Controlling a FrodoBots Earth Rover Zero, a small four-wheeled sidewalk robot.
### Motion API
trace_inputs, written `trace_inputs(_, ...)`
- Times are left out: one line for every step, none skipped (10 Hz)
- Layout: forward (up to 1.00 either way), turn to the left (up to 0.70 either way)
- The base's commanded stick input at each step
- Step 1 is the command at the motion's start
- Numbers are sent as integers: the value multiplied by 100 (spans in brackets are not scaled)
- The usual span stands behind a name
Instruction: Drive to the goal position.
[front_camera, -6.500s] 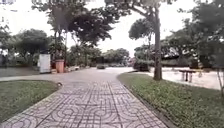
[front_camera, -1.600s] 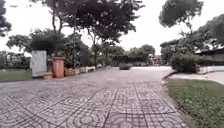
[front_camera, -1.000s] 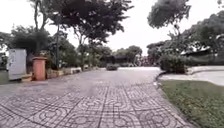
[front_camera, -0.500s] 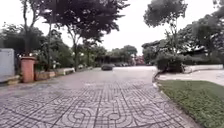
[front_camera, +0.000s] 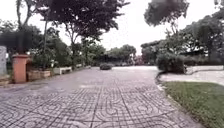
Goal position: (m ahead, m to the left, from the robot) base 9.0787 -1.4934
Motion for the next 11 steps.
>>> trace_inputs(70,-11)
trace_inputs(70,-23)
trace_inputs(70,-3)
trace_inputs(70,0)
trace_inputs(70,0)
trace_inputs(70,0)
trace_inputs(70,-26)
trace_inputs(70,-16)
trace_inputs(70,-7)
trace_inputs(70,0)
trace_inputs(70,0)
